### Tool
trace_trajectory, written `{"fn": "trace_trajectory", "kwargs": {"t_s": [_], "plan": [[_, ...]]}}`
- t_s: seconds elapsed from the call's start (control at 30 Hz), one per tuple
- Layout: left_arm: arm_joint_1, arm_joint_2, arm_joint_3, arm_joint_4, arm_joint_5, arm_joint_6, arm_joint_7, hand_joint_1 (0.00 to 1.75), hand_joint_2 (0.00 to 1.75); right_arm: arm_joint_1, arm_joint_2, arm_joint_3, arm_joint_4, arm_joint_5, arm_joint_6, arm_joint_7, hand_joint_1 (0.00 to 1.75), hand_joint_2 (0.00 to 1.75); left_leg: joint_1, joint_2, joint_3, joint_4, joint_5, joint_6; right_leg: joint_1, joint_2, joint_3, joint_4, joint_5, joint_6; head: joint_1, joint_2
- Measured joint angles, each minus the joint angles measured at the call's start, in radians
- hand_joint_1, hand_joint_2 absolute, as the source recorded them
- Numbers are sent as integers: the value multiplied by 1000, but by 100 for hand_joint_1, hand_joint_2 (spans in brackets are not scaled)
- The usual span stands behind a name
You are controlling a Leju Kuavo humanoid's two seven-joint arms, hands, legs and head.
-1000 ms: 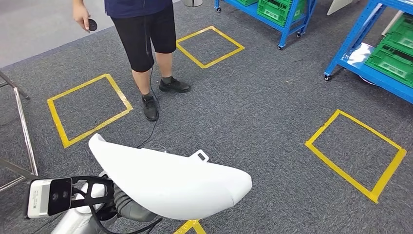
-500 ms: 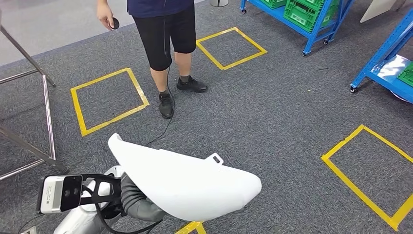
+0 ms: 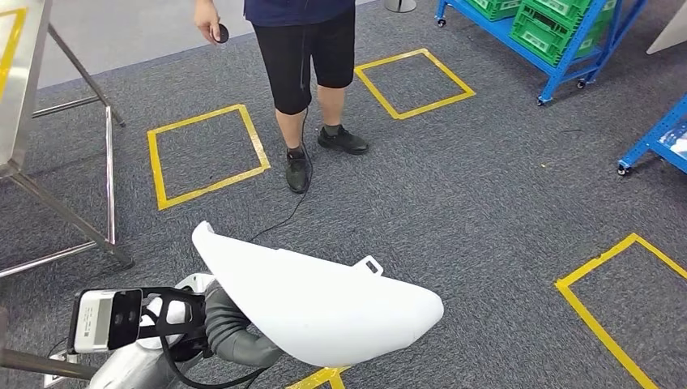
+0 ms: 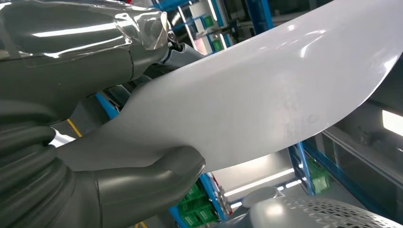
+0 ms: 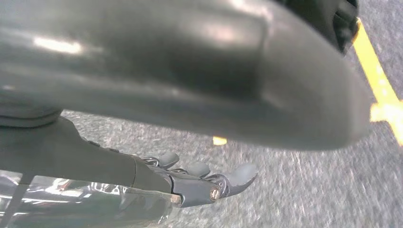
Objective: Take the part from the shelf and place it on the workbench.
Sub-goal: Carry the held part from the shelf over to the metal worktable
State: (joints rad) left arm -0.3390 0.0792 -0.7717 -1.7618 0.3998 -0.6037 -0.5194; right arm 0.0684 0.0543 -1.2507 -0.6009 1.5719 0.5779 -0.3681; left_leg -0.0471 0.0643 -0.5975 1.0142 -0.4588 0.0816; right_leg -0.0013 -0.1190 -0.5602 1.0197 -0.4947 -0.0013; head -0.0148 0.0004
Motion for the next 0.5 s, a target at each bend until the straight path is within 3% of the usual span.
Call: {"fn": "trace_trajectory", "kwargs": {"t_s": [0.03,0.1,0.17,0.23,0.27,0.33,0.37,0.43,0.5], "plan": [[0,0,-1,0,0,2,1,173,175,-1,0,1,1,0,0,0,0,0,4,-14,10,-15,8,0,0,7,2,2,-4,1,1,0],[-3,-1,-2,0,2,4,2,173,175,-2,0,2,2,0,1,0,0,0,15,-41,31,-45,27,-2,-2,58,-21,57,-33,0,1,0],[-5,-3,-4,3,3,6,2,173,175,2,-2,2,2,0,0,0,0,0,21,-68,33,-51,34,-6,-9,107,-85,187,-83,1,3,0],[-3,-3,-7,7,3,5,3,173,175,7,-5,2,2,1,1,0,0,0,25,-101,33,-49,34,-9,-18,117,-134,271,-102,16,5,0],[-2,-3,-8,9,3,5,3,173,175,8,-6,2,3,1,2,-1,0,0,27,-118,33,-46,32,-13,-24,118,-132,255,-86,30,5,0],[-2,-3,-12,11,3,5,3,173,175,8,-6,2,3,1,7,-2,0,0,35,-148,32,-31,23,-28,-39,137,-78,127,-22,62,5,0],[-2,-2,-13,12,3,5,3,173,175,8,-5,2,3,1,11,-3,0,0,38,-162,27,-19,16,-39,-44,154,-50,66,2,70,9,0],[-2,-2,-14,14,2,5,2,173,175,6,-3,2,4,1,16,-4,0,0,39,-181,14,2,5,-55,-45,175,-26,15,20,57,13,0],[-2,-1,-15,16,1,5,2,173,175,4,-1,2,4,1,17,-4,0,0,44,-195,5,7,4,-62,-39,162,-25,19,19,34,13,0]]}}
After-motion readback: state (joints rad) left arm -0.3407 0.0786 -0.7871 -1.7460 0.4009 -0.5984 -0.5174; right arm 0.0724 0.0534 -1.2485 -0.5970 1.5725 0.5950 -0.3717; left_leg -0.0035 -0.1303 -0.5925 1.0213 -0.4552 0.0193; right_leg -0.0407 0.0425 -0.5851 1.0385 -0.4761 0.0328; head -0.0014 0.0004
